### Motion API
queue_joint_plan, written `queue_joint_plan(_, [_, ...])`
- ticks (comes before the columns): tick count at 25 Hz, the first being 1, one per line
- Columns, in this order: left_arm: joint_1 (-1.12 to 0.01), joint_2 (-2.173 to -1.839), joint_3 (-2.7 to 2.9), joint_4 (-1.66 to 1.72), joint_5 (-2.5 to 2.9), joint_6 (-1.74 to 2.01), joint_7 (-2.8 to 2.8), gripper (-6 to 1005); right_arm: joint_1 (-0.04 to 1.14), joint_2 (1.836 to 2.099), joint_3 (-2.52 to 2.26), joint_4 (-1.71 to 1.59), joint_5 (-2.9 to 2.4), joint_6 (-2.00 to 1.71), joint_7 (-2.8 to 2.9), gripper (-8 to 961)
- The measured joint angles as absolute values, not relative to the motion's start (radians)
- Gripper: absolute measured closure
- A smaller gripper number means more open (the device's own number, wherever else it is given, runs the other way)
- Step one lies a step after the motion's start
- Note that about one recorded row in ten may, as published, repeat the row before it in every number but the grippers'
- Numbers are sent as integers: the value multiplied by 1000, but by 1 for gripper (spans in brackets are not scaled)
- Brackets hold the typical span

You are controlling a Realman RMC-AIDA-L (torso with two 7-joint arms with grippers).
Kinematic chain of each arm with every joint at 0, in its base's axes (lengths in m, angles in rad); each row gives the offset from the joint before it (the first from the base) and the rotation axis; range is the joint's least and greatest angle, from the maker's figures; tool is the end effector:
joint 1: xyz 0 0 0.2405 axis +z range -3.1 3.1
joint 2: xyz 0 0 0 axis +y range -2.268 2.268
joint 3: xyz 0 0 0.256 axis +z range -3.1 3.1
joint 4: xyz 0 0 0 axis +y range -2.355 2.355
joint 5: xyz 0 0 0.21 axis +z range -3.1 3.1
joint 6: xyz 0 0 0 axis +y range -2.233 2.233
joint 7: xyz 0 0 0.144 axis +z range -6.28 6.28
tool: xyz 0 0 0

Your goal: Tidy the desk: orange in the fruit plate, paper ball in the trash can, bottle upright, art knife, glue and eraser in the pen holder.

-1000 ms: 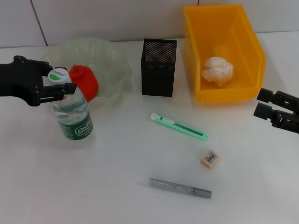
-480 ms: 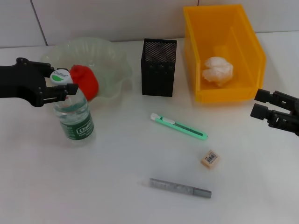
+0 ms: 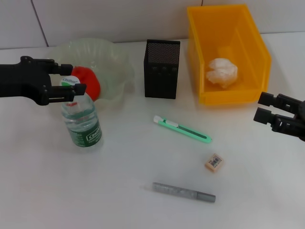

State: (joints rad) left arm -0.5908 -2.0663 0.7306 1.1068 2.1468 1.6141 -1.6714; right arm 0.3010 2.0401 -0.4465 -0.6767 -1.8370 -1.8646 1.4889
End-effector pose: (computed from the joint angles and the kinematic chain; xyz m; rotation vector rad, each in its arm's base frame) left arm -0.2116 0.3684 0.0677 -2.7199 -0.4320 -0.3818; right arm 0.3090 0.2564 0.0659 -2.4191 0.8782 1.1372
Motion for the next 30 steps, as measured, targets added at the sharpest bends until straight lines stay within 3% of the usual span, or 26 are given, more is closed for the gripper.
queue_joint_plan(4, [-589, -2066, 730, 1117, 2146, 1618, -1672, 406, 303, 2040, -446, -675, -1843, -1865, 1489, 121])
queue_joint_plan(9, [-520, -2067, 720, 1255, 2025, 1636, -1674, 207, 300, 2041, -435, -675, -1841, -1865, 1489, 121])
queue_joint_plan(17, [-384, -2065, 735, 1181, 1631, 1904, -1426, 181, 296, 2036, -397, -692, -1832, -1886, 1500, 120])
queue_joint_plan(24, [-359, -2064, 770, 994, 1647, 1979, -1265, 181, 306, 2026, -386, -782, -1819, -1918, 1547, 121])
queue_joint_plan(25, [-351, -2064, 790, 837, 1713, 1958, -1105, 181, 311, 2026, -388, -810, -1820, -1921, 1570, 121])
queue_joint_plan(30, [-361, -2065, 796, 662, 1823, 1872, -983, 181, 355, 2019, -450, -1086, -1876, -1929, 1842, 121])
